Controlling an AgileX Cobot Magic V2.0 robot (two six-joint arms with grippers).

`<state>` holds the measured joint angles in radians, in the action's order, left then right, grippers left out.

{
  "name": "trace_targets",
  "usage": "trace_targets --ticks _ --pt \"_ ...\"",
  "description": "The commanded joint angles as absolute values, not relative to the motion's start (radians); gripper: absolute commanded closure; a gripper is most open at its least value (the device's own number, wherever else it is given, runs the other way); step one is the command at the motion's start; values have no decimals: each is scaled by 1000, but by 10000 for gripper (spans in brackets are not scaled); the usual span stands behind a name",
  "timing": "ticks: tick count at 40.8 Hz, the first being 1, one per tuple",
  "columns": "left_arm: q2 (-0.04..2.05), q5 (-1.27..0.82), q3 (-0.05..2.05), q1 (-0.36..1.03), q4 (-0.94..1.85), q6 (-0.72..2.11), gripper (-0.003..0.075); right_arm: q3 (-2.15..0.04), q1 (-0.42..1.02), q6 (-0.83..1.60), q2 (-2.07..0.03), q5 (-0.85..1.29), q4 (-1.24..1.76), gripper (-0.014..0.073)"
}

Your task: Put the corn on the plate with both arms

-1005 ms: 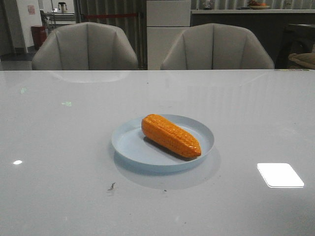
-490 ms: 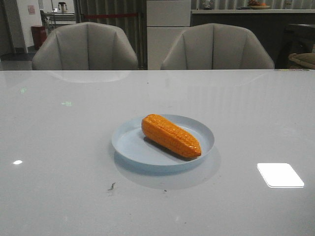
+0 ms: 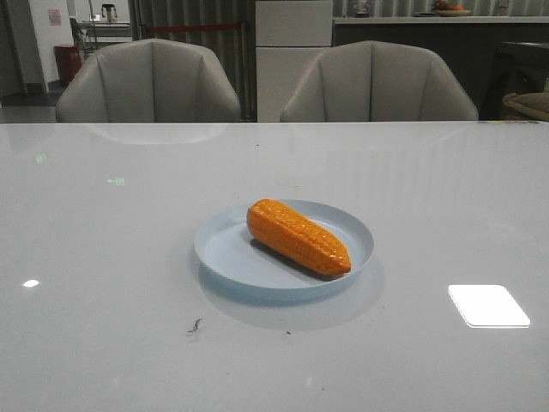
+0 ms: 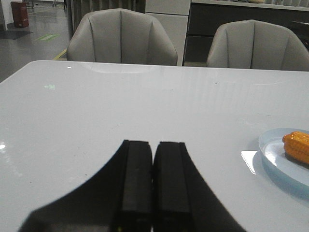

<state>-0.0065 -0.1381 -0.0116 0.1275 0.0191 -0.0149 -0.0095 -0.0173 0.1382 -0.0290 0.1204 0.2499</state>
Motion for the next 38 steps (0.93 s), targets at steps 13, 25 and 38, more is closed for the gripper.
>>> trace_targets --ticks 13,25,38 --pt "-30 8 -48 130 29 -27 627 7 -25 140 -18 79 255 543" --pt "-30 0 -48 130 29 -27 627 7 -25 140 -18 79 255 543" --pt "-30 0 -48 130 29 -27 627 7 -25 140 -18 79 255 543"
